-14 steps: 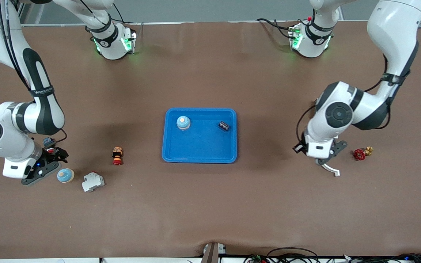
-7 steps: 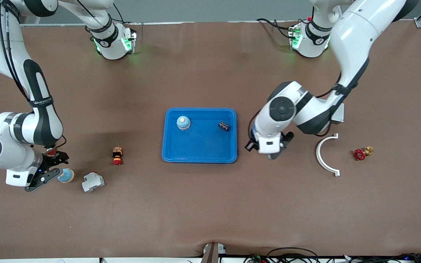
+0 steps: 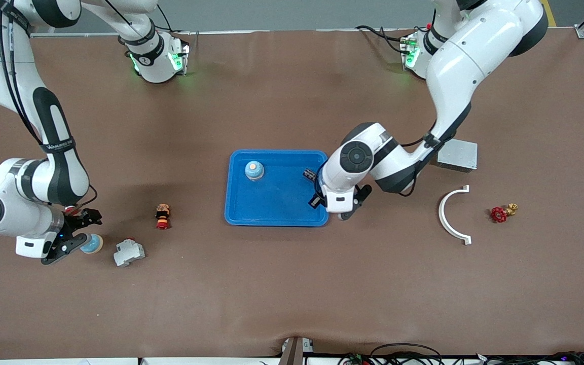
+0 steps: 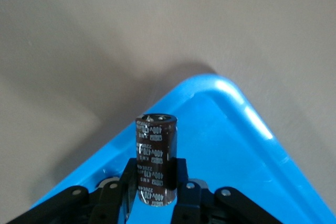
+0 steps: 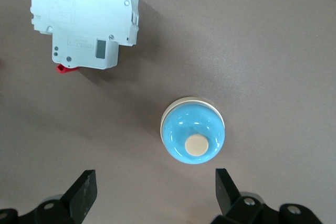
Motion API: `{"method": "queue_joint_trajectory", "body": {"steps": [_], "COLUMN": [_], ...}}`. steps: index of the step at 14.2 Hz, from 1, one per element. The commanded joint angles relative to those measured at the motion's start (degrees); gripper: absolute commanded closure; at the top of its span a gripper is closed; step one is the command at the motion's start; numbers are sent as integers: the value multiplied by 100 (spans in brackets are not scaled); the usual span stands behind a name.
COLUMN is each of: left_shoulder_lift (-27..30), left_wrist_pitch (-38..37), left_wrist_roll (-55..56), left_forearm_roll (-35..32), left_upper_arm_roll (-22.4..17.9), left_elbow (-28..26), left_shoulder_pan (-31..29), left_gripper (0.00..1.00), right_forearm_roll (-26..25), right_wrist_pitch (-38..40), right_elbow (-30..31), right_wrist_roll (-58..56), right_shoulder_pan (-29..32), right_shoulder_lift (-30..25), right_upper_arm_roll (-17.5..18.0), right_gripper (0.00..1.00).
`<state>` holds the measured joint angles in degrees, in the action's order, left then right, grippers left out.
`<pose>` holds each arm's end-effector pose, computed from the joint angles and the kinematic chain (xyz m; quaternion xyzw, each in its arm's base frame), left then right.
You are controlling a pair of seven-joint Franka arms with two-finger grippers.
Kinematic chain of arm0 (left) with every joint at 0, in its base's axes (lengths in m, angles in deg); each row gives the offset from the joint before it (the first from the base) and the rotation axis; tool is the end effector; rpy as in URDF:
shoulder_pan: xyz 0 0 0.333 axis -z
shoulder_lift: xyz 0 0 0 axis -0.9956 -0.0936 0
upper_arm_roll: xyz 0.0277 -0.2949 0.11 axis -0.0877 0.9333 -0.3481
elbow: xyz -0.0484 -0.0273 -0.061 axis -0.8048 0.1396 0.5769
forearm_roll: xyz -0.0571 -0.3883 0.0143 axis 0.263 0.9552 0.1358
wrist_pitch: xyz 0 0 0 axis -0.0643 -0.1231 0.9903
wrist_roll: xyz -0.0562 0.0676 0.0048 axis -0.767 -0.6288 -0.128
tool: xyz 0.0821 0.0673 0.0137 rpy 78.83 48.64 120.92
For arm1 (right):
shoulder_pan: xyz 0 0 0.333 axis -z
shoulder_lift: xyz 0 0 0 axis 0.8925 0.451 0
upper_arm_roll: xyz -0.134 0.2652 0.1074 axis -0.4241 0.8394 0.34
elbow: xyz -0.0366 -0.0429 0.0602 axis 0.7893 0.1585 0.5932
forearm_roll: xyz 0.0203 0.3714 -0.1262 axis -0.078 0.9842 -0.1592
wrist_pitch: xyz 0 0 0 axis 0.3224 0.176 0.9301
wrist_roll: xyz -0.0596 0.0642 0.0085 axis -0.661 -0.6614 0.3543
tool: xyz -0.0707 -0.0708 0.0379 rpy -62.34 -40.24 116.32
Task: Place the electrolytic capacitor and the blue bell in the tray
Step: 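Place the capacitor in the tray and open the left gripper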
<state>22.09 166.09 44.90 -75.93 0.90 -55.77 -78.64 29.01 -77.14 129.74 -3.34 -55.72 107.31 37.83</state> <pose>0.5538 -0.4322 0.2335 0.9101 0.4041 -0.0650 0.0654 0.6737 -0.1046 0.2348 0.9515 0.3031 -0.0505 0.0178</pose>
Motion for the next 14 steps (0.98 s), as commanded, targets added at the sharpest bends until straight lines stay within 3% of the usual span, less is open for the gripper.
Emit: {"method": "queue_joint_trajectory", "body": {"steps": [1,4,5,7,8,14], "left_shoulder_lift": [-115,-194,-212,-212,-160,621], "left_wrist_pitch": [165,253,315,421,421,255], "left_wrist_roll": [105,281,281,316,325,36], "left_forearm_roll": [63,72,72,55,37,-16], "left_upper_arm_roll": [-327,-854,-934,-961,-961,-908], "left_elbow": [268,452,470,479,479,585], "left_shoulder_pan": [497,1078,1166,1176,1167,527], "left_gripper": [100,100,96,26,0,0], "right_forearm_roll": [25,-19,-19,-28,-2,25], "right_wrist_pitch": [39,39,39,56,91,57], "right_elbow": [-291,-379,-405,-484,-546,-581], "right_wrist_roll": [-128,-129,-129,-120,-111,-120], "right_shoulder_pan": [131,114,122,114,131,149], "right_shoulder_lift": [209,289,298,306,306,411], "right_upper_arm_roll": [110,110,110,109,110,110], "right_gripper": [0,0,0,0,0,0]}}
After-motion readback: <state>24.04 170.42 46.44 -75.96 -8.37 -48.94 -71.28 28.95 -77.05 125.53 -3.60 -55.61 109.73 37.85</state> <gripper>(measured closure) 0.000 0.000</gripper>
